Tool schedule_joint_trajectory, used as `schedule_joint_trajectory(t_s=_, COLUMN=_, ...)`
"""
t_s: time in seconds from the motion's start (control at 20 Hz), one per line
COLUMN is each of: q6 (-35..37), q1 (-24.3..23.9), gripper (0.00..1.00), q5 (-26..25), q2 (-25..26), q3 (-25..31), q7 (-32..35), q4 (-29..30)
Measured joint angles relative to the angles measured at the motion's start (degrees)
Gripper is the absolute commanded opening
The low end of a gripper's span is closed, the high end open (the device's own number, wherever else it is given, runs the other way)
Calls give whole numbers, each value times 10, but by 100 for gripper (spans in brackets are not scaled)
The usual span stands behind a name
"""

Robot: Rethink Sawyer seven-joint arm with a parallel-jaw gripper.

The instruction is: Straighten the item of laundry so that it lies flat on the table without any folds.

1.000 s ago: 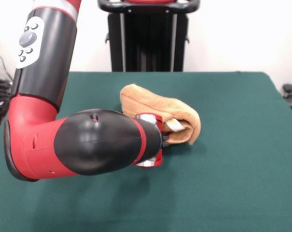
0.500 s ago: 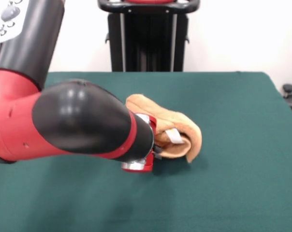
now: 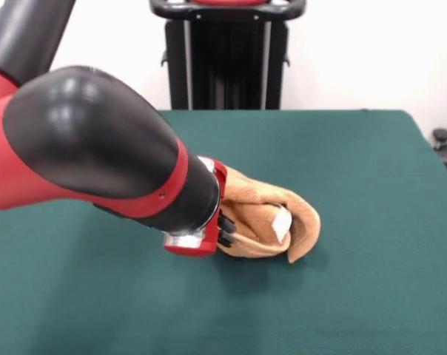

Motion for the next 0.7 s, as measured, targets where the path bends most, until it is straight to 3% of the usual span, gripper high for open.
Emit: schedule_joint_trajectory(t_s=0.7, q6=0, q1=5, gripper=0, q5=1, q2=-39, q3=0, q7=0, q4=0)
